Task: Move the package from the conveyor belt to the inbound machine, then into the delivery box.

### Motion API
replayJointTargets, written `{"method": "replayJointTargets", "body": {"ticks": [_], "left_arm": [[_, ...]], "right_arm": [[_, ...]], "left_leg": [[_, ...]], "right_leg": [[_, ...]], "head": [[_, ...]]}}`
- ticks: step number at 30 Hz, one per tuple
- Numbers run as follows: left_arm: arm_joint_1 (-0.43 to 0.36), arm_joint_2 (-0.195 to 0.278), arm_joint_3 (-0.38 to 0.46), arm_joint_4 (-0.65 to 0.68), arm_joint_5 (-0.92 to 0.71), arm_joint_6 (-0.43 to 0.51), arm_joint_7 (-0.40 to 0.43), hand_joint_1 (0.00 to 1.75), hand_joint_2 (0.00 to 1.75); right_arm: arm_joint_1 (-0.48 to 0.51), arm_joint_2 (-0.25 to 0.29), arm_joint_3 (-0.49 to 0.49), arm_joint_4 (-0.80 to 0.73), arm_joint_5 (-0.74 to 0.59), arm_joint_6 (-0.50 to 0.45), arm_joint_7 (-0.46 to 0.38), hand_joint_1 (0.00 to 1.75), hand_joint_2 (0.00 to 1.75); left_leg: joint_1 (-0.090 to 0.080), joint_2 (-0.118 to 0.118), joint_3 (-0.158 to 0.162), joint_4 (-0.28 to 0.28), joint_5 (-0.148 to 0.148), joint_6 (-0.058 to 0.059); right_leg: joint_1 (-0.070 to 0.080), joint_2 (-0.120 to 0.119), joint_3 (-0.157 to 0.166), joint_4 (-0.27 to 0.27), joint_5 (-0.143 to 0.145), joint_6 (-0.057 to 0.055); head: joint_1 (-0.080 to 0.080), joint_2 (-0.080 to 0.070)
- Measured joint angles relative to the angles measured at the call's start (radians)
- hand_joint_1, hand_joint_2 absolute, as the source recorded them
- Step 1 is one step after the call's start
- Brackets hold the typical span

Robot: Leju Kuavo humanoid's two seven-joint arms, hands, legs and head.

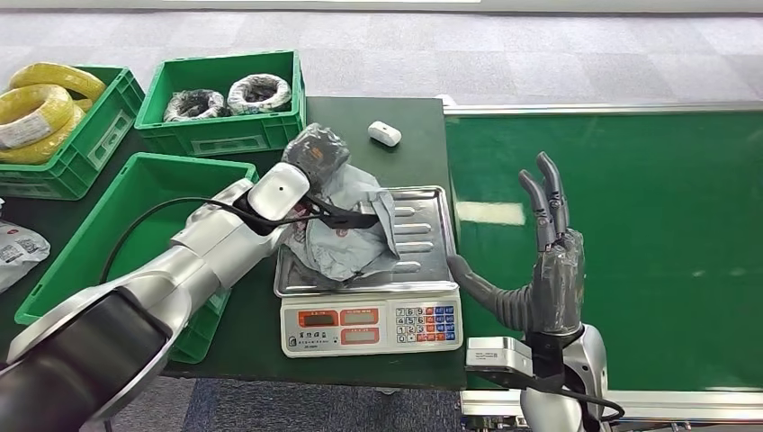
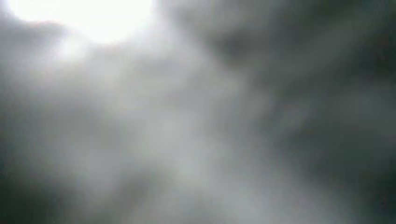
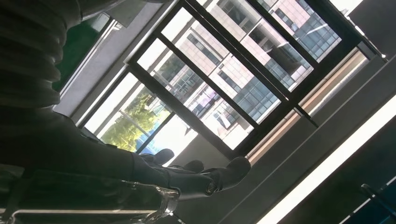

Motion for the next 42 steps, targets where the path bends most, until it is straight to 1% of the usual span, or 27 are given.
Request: {"method": "replayJointTargets", "body": {"ticks": [2, 4, 8, 13, 16, 21, 22, 24, 25, 26, 28, 34, 42], "left_arm": [[-0.018, 0.024, 0.06, -0.036, -0.019, -0.024, 0.037, 1.62, 1.75], [-0.048, 0.052, 0.126, -0.06, -0.052, -0.061, 0.054, 1.63, 1.75], [-0.107, 0.107, 0.253, -0.067, -0.093, -0.098, 0.1, 1.62, 1.75], [-0.163, 0.2, 0.336, -0.002, -0.102, -0.126, 0.214, 1.64, 1.75], [-0.167, 0.256, 0.376, 0.057, -0.103, -0.131, 0.276, 1.66, 1.75], [-0.119, 0.328, 0.428, 0.139, -0.103, -0.145, 0.344, 1.66, 1.75], [-0.109, 0.339, 0.436, 0.15, -0.103, -0.155, 0.352, 1.62, 1.75], [-0.088, 0.357, 0.452, 0.171, -0.103, -0.176, 0.363, 1.03, 1.75], [-0.078, 0.364, 0.461, 0.18, -0.103, -0.184, 0.366, 0.61, 1.75], [-0.067, 0.369, 0.47, 0.189, -0.103, -0.192, 0.367, 0.24, 1.75], [-0.048, 0.373, 0.489, 0.203, -0.103, -0.202, 0.366, 0.0, 1.75], [-0.017, 0.366, 0.544, 0.225, -0.104, -0.192, 0.336, 0.0, 1.75], [-0.014, 0.342, 0.58, 0.226, -0.102, -0.165, 0.314, 0.0, 1.75]], "right_arm": [[0.0, 0.002, 0.003, 0.002, 0.003, 0.02, 0.003, 0.0, 1.75], [0.0, 0.007, 0.009, 0.008, 0.007, 0.04, 0.006, 0.0, 1.75], [-0.002, 0.022, 0.021, 0.027, 0.012, 0.077, 0.012, 0.0, 1.75], [-0.014, 0.04, 0.031, 0.068, 0.012, 0.1, 0.013, 0.0, 1.75], [-0.02, 0.048, 0.034, 0.097, 0.011, 0.102, 0.013, 0.0, 1.75], [-0.028, 0.052, 0.046, 0.139, 0.01, 0.1, 0.013, 0.0, 1.75], [-0.03, 0.052, 0.048, 0.144, 0.01, 0.1, 0.013, 0.0, 1.75], [-0.036, 0.053, 0.05, 0.154, 0.007, 0.1, 0.013, 0.0, 1.75], [-0.038, 0.053, 0.051, 0.158, 0.006, 0.1, 0.013, 0.0, 1.75], [-0.039, 0.053, 0.051, 0.162, 0.005, 0.1, 0.013, 0.0, 1.75], [-0.041, 0.053, 0.051, 0.17, 0.005, 0.1, 0.013, 0.0, 1.75], [-0.053, 0.054, 0.051, 0.193, 0.005, 0.1, 0.013, 0.0, 1.75], [-0.054, 0.054, 0.051, 0.212, 0.005, 0.098, 0.017, 0.0, 1.75]], "left_leg": [[0.0, 0.001, 0.0, 0.0, 0.0, 0.0], [0.0, 0.002, 0.0, 0.0, 0.0, 0.0], [0.002, 0.003, -0.001, 0.0, 0.0, 0.0], [0.002, 0.004, -0.001, -0.001, 0.0, 0.0], [0.002, 0.004, -0.002, -0.001, 0.0, -0.001], [0.002, 0.003, -0.003, -0.001, 0.0, -0.001], [0.002, 0.003, -0.003, -0.001, 0.0, -0.001], [0.002, 0.002, -0.003, -0.001, 0.0, -0.001], [0.002, 0.002, -0.003, -0.001, 0.0, -0.001], [0.002, 0.003, -0.003, -0.001, 0.0, -0.001], [0.002, 0.002, -0.003, 0.0, 0.0, -0.001], [0.002, 0.002, -0.003, 0.0, 0.0, -0.001], [0.002, 0.002, -0.003, 0.0, 0.0, -0.001]], "right_leg": [[0.0, 0.0, 0.0, 0.0, 0.0, 0.0], [0.001, 0.001, -0.001, 0.0, 0.0, 0.0], [0.002, 0.002, -0.001, 0.001, 0.0, 0.0], [0.002, 0.004, -0.003, 0.001, 0.0, 0.0], [0.003, 0.004, -0.003, 0.001, 0.0, 0.0], [0.003, 0.003, -0.004, 0.001, 0.0, -0.001], [0.002, 0.003, -0.003, 0.001, 0.0, -0.001], [0.002, 0.002, -0.003, 0.001, 0.0, -0.001], [0.002, 0.002, -0.003, 0.001, 0.0, -0.001], [0.002, 0.002, -0.003, 0.001, 0.0, -0.001], [0.002, 0.002, -0.003, 0.001, 0.0, -0.001], [0.002, 0.002, -0.004, 0.001, 0.0, -0.001], [0.002, 0.002, -0.004, 0.001, 0.0, -0.001]], "head": [[0.0, 0.0], [0.0, 0.0], [0.0, 0.0], [0.0, 0.0], [0.0, 0.0], [0.0, 0.0], [0.0, 0.0], [0.001, 0.0], [0.001, 0.0], [0.001, 0.0], [0.0, 0.0], [0.0, 0.0], [0.001, 0.0]]}}
